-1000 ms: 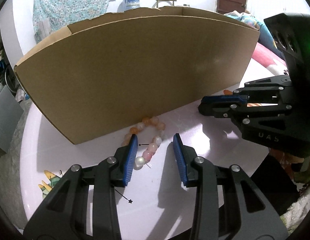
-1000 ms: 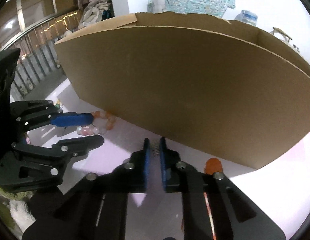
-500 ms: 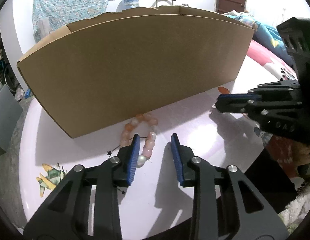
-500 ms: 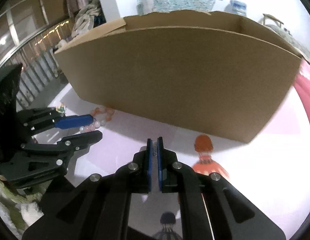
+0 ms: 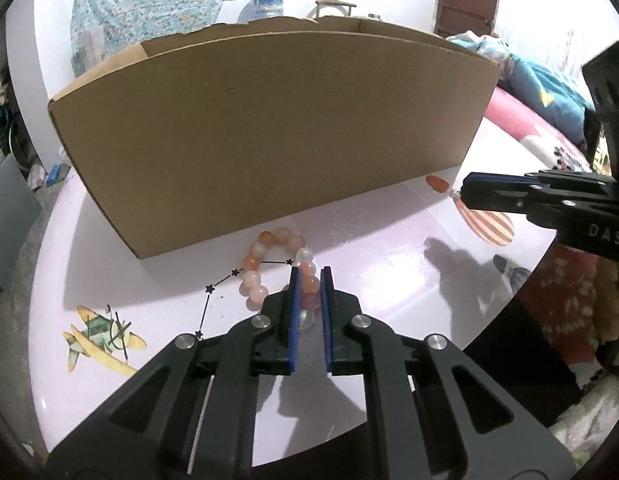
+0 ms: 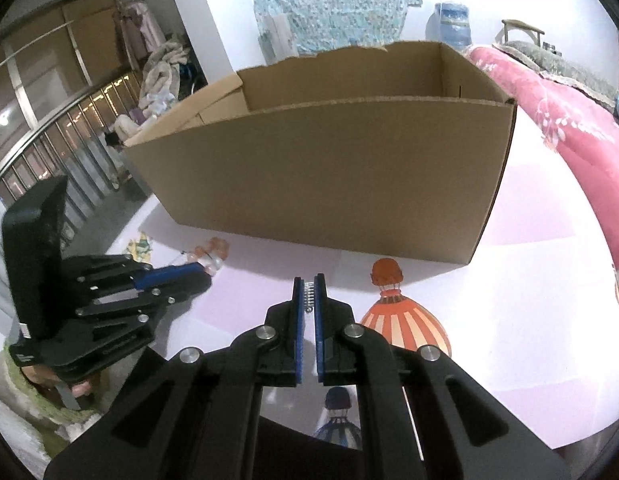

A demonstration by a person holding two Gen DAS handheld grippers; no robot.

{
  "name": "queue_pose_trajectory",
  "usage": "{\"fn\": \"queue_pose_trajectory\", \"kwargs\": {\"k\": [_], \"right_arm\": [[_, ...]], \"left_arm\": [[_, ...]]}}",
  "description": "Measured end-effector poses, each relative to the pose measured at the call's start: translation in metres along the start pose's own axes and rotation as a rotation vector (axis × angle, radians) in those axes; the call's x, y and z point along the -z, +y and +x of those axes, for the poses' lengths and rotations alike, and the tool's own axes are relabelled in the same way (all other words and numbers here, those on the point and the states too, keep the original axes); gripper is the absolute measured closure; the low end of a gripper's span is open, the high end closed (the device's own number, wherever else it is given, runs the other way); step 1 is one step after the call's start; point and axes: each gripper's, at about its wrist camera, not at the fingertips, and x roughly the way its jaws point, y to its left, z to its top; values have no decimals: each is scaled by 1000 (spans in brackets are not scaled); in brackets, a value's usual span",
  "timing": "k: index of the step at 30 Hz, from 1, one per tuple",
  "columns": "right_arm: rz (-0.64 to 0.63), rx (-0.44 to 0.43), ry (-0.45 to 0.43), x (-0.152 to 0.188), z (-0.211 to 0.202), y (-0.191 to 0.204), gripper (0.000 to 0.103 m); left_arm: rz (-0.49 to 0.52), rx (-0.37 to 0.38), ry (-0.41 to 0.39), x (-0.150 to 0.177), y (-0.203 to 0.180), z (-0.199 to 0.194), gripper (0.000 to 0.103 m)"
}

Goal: Organize jewelry
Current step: 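Lower the left gripper onto the pink bead bracelet and close it, then carry the pink bead bracelet with the left gripper into the box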

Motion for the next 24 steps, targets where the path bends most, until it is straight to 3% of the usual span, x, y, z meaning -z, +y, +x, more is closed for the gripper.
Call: {"fn": "queue_pose_trajectory", "kwargs": {"k": [9, 18, 21, 24], "right_arm": [[-33, -10, -109, -21, -36, 10, 98], [-112, -80, -238, -82, -76, 20, 98], [-121, -97, -253, -100, -77, 21, 98], [-117, -103, -237, -120, -67, 17, 98]], "left_arm": [[-5, 19, -150, -25, 1, -54, 95], [-6, 93, -340, -82, 15, -130, 95], [10, 94, -354, -104, 17, -132, 95], [5, 92, -281, -128, 25, -107, 95]]}}
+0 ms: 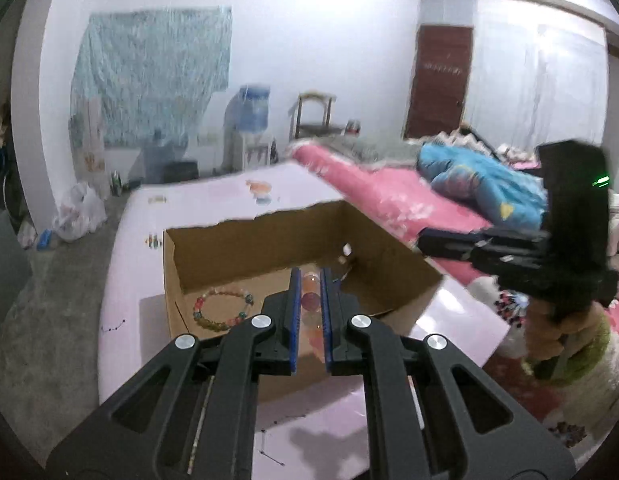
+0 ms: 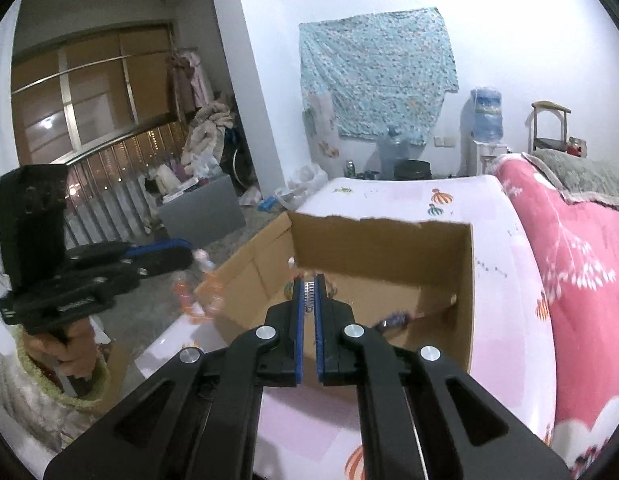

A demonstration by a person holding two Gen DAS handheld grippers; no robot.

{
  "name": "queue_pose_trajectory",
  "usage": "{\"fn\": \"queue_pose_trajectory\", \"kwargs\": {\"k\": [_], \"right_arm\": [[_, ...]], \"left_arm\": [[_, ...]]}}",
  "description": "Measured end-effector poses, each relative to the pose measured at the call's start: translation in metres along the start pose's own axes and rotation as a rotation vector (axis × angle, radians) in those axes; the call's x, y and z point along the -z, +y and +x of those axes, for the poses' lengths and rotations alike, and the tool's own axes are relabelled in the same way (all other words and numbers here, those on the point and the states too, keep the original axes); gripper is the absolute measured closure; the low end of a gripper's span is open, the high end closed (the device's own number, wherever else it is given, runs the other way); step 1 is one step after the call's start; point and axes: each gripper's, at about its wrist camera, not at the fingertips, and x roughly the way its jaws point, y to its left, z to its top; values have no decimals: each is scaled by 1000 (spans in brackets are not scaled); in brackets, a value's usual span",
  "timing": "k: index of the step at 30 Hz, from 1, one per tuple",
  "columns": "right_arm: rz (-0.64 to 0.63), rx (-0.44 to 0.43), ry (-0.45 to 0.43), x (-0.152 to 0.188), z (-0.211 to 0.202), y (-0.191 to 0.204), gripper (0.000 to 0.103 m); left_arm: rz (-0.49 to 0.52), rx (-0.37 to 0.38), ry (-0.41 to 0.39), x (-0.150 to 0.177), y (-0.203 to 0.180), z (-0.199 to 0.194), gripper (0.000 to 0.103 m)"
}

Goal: Organize jewelry
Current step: 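Carry the pink bead bracelet with the left gripper into the box, then open the left gripper inside the box to drop the bracelet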

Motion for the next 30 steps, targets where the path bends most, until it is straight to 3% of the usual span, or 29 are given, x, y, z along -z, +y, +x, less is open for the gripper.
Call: {"fn": "queue_pose_trajectory", "kwargs": {"k": [5, 12, 16, 19, 24, 27, 30], "right_arm": [[56, -13, 63, -12, 30, -21, 98], [81, -14, 138, -20, 64, -40, 98], [95, -29, 170, -24, 76, -47, 98], [118, -44, 200, -27, 85, -53, 98], [148, -71, 286, -30, 106, -57, 98], [178, -70, 394, -29, 133, -58, 98], [194, -60, 466, -26, 154, -60, 98]], "left_arm": [[-104, 12, 226, -2, 43, 80, 95], [-120, -15, 443, 14, 71, 145, 95], [-85, -46, 470, 17, 66, 149, 94], [-100, -27, 469, 17, 68, 145, 94], [-95, -51, 425, 12, 72, 132, 94], [-119, -49, 383, 9, 77, 120, 91], [-120, -56, 314, 6, 77, 103, 80]]}}
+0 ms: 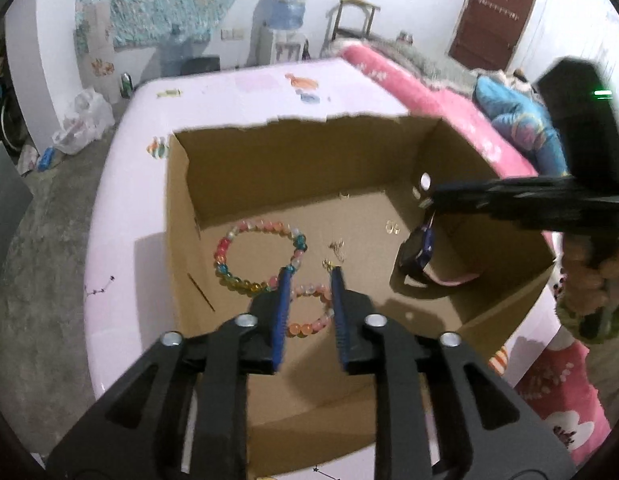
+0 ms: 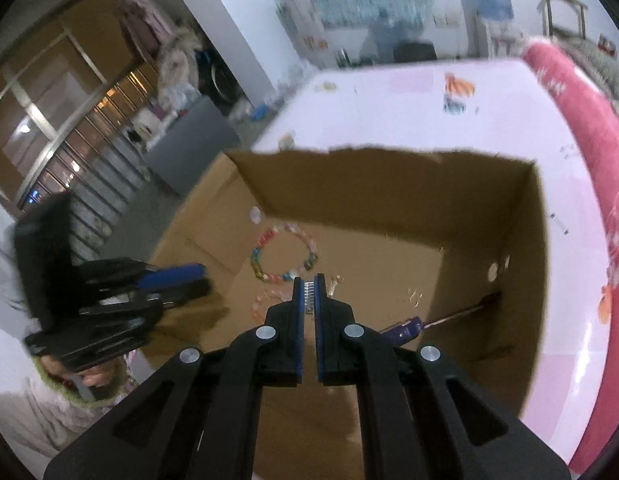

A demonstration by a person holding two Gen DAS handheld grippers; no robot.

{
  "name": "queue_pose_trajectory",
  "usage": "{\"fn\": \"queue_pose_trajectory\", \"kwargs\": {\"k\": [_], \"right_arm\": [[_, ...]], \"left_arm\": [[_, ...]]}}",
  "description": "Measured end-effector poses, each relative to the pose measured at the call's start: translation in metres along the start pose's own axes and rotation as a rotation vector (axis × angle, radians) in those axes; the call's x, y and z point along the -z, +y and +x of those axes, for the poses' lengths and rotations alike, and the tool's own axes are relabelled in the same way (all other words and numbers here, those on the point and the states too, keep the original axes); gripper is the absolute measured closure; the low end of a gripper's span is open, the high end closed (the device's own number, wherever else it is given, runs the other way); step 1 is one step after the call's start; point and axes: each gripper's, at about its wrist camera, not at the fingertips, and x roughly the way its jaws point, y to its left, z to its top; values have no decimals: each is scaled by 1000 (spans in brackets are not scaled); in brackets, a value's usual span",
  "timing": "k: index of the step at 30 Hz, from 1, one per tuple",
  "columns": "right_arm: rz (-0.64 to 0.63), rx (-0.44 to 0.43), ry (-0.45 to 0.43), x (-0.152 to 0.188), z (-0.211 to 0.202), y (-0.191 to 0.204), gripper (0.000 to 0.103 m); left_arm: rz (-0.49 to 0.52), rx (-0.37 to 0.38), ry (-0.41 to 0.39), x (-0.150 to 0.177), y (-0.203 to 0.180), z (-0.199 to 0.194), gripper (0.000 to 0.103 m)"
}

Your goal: Organize jewelry

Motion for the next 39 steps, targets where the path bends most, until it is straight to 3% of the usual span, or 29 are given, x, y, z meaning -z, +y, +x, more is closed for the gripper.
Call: {"fn": "queue_pose_trajectory", "kwargs": {"k": [3, 4, 5, 10, 15, 16, 18, 20, 22, 24, 26, 27, 31, 33, 36, 39], "right_arm": [[17, 33, 57, -6, 21, -2, 98], [22, 43, 65, -6, 25, -3, 98], [30, 50, 73, -7, 29, -4, 98], [54, 59, 64, -5, 28, -8, 97], [85, 64, 0, 0, 2, -12, 97], [96, 59, -40, 5, -13, -12, 94], [105, 67, -138, 16, -46, -12, 78], [114, 90, -238, 29, -76, -12, 57], [130, 141, -353, 53, -113, -18, 50], [183, 181, -409, 74, -133, -31, 45], [259, 154, -398, 89, -135, -52, 44], [324, 119, -352, 98, -127, -67, 44], [377, 13, -170, 116, -85, -86, 44], [371, -46, -121, 121, -71, -84, 44], [362, -37, -138, 123, -70, -77, 43], [349, 5, -148, 127, -75, -71, 43]], "left_arm": [[4, -8, -48, 3, -1, -14, 60], [-2, -12, -62, 4, 0, -20, 45], [-8, -16, -71, 5, 1, -25, 38], [-39, -17, -129, 14, 8, -43, 30], [-84, -17, -147, 22, 18, -49, 24], [-99, -9, -147, 24, 21, -49, 22], [-143, 15, -144, 28, 29, -47, 19], [-205, 48, -138, 35, 39, -43, 19], [-281, 104, -123, 41, 49, -37, 19], [-384, 200, -89, 49, 61, -24, 19], [-462, 279, -49, 56, 66, -13, 19], [-507, 299, -32, 60, 68, -7, 18], [-512, 267, -45, 63, 60, -7, 18], [-498, 240, -44, 64, 54, -9, 18], [-491, 203, -44, 65, 46, -14, 18], [-500, 221, -40, 69, 44, -22, 18]]}}
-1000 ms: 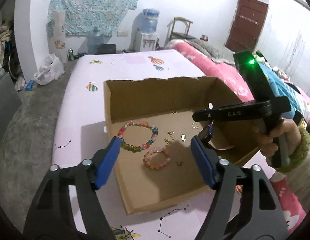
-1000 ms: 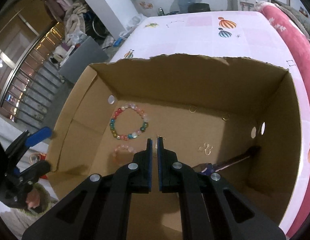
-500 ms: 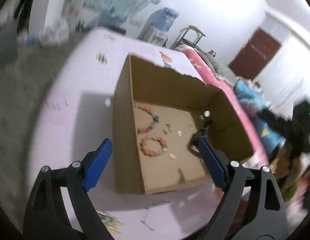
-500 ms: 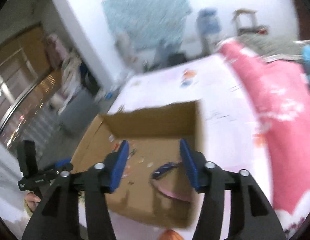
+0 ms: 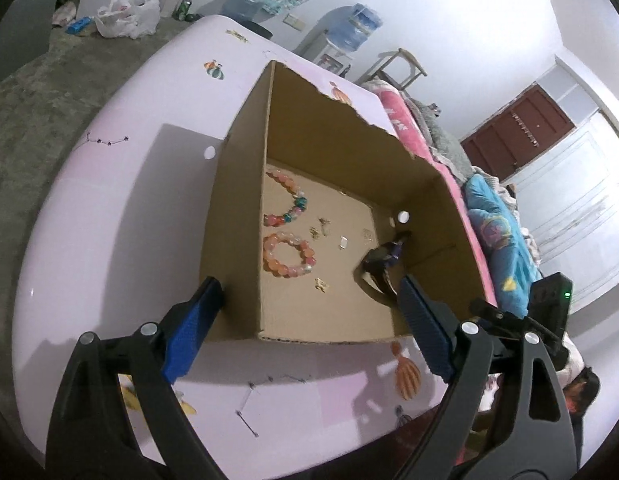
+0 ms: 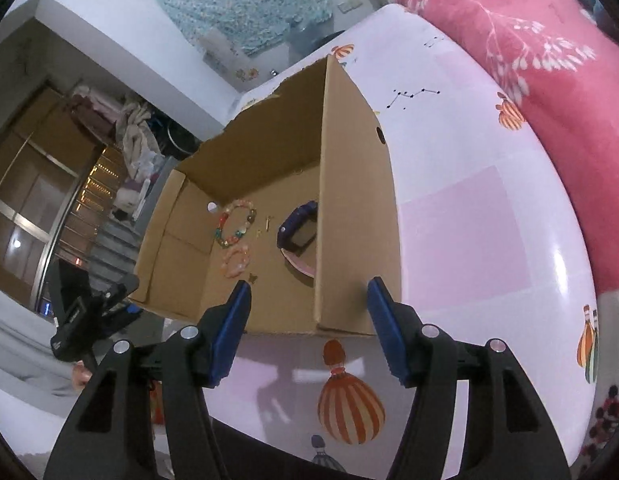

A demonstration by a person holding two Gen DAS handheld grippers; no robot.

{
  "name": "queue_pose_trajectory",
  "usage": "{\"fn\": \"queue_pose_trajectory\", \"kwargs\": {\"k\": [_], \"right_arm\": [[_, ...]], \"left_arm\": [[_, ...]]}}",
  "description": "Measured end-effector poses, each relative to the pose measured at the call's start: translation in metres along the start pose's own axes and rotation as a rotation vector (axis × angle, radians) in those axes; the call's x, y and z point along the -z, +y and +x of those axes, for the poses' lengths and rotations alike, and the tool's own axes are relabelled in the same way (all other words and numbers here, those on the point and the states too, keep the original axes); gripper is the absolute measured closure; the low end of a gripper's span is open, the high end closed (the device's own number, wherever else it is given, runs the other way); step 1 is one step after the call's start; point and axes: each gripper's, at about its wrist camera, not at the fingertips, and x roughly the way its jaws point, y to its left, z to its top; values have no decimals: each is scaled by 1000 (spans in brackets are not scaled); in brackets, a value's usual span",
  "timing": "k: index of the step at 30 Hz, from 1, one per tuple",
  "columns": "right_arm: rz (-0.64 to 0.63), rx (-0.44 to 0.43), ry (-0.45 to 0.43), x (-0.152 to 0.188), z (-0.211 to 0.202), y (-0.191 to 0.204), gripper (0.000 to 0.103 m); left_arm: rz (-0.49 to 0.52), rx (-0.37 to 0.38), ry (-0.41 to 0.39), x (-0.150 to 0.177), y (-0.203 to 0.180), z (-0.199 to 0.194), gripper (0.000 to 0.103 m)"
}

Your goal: Organize jewelry

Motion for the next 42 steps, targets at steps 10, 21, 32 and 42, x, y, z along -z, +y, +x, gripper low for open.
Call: {"fn": "queue_pose_trajectory", "kwargs": {"k": [10, 21, 32, 42], "right_arm": [[-2, 20, -14, 24, -28, -8, 43], [14, 213, -228, 51, -82, 2, 27], [-192, 390, -523, 81, -134, 75, 7], [-263, 377, -496, 81, -130, 112, 7]], "left_arm": [[-7, 49, 22, 40, -7, -16, 18], [98, -122, -142, 59, -23, -54, 13], [208, -311, -251, 64, -82, -84, 8], [297, -504, -287, 65, -123, -83, 8]]}}
